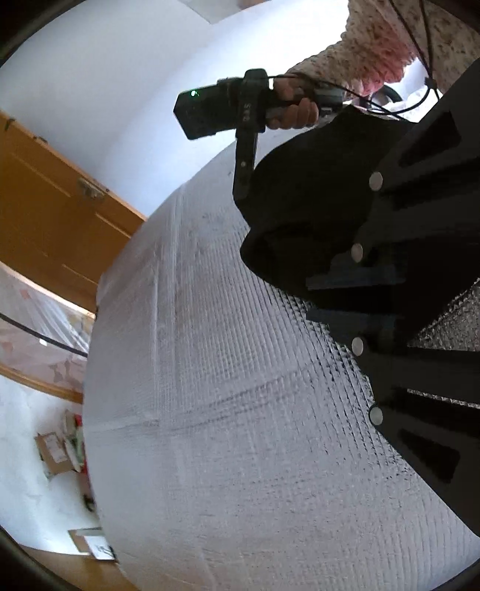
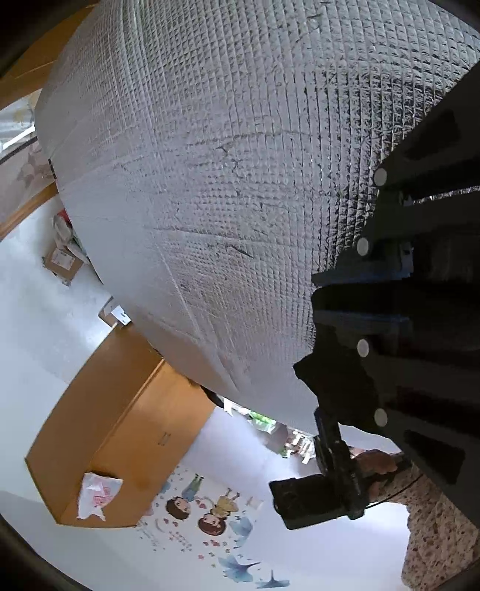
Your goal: Fold clothes
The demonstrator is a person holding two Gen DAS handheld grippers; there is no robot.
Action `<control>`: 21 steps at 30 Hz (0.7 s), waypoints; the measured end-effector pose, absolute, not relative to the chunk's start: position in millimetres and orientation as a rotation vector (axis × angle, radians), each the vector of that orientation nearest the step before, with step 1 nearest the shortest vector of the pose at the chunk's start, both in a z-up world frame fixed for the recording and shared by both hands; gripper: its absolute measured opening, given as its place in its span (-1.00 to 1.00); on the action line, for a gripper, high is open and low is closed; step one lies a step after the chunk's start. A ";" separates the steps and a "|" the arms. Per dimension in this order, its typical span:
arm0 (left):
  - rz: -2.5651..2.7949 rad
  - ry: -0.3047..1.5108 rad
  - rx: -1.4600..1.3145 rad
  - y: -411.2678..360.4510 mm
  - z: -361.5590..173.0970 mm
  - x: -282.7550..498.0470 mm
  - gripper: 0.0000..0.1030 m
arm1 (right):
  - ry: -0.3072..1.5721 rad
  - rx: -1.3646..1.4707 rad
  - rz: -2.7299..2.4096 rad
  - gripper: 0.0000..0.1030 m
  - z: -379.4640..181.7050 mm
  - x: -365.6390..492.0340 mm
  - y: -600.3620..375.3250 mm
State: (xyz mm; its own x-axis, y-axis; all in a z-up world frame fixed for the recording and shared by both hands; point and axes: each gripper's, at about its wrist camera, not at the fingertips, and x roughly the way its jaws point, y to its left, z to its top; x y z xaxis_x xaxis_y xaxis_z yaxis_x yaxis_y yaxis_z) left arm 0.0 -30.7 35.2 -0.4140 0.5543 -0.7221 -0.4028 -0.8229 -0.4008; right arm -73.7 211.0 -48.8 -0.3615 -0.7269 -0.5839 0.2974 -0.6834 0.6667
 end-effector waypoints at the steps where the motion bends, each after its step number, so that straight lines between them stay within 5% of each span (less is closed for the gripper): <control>1: 2.242 -0.215 -1.219 -30.5 36.7 1.4 -0.86 | -0.606 1.207 -2.086 -0.81 -48.0 -72.9 212.0; 21: 2.264 -0.403 -1.218 -49.5 23.4 -7.8 -0.93 | -0.519 1.176 -2.284 -0.89 -51.0 -62.9 220.7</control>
State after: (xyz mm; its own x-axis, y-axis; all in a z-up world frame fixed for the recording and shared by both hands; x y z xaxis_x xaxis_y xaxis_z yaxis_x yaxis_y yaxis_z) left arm -7.8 -49.5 23.4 -0.4513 0.5812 -0.6771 -0.3120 -0.8137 -0.4905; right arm -62.9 220.7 -51.0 -0.4915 -0.5997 -0.6315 0.2680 -0.7941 0.5456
